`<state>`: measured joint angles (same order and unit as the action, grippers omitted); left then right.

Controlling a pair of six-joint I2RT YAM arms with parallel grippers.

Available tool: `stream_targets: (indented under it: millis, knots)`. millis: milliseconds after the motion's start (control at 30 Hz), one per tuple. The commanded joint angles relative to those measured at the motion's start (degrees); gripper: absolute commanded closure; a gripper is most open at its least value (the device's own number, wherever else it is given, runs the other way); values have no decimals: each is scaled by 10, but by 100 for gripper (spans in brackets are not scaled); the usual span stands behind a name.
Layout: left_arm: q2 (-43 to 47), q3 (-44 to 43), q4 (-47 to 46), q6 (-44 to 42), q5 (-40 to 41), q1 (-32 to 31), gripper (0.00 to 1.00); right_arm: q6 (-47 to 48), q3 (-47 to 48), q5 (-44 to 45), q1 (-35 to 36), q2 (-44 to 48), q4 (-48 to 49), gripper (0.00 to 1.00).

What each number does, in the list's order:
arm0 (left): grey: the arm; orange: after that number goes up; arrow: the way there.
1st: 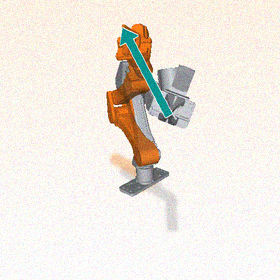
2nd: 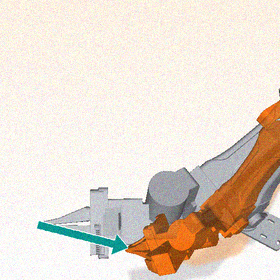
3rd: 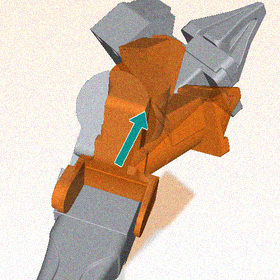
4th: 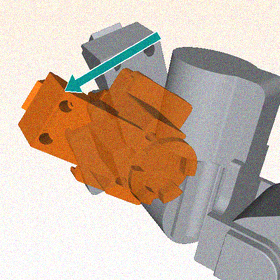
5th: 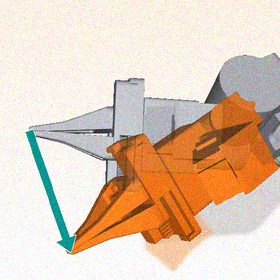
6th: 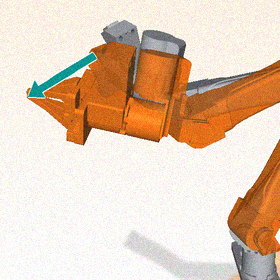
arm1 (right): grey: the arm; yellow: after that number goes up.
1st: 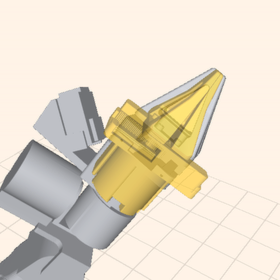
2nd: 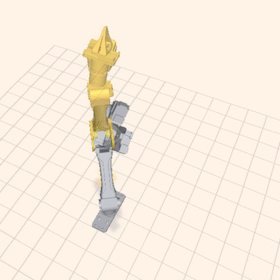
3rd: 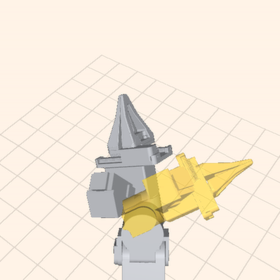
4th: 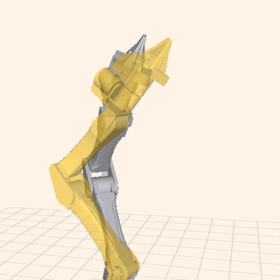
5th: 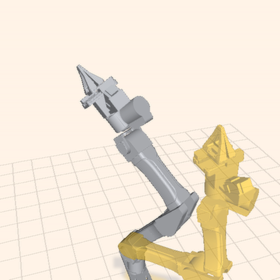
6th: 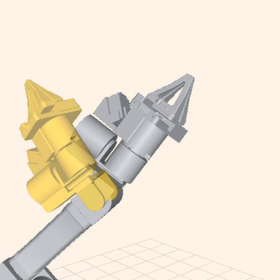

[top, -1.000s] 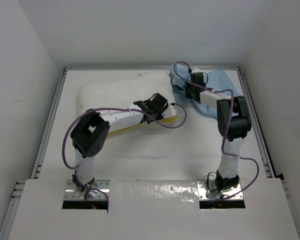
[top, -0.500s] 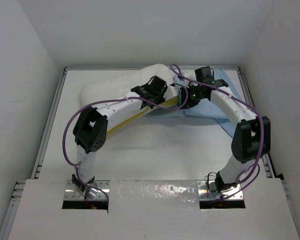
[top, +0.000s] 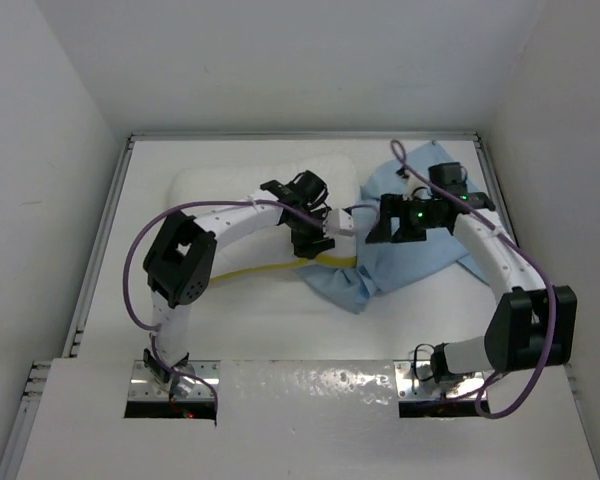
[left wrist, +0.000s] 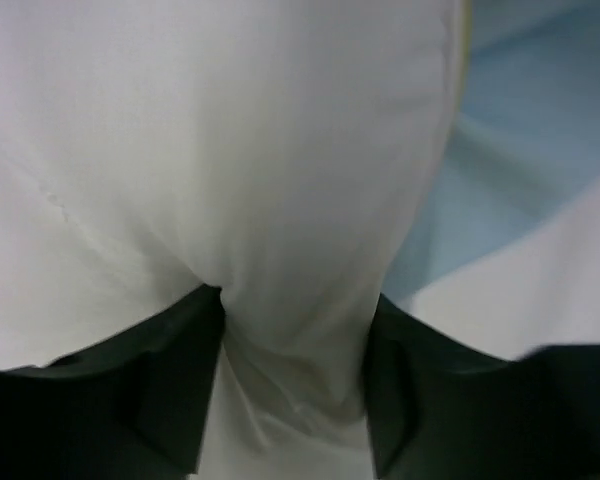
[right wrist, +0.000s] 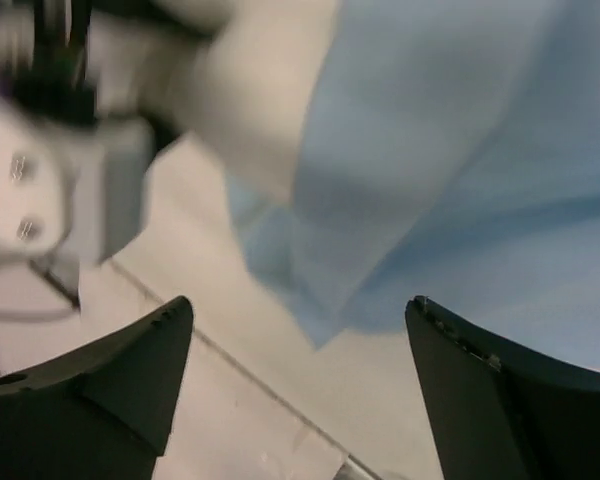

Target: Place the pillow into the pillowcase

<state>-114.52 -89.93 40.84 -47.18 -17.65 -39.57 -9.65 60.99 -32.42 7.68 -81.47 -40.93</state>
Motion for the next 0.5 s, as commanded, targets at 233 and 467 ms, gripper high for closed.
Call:
stream_targets:
  millis: [233,467]
  knots:
    - [49,-220,253,-34,-181,63,0,-217,124,102,-72,-63,243,80]
    - [-100,-321,-2,235,-44,160,0,-208,261,184,-22,-210,184,71]
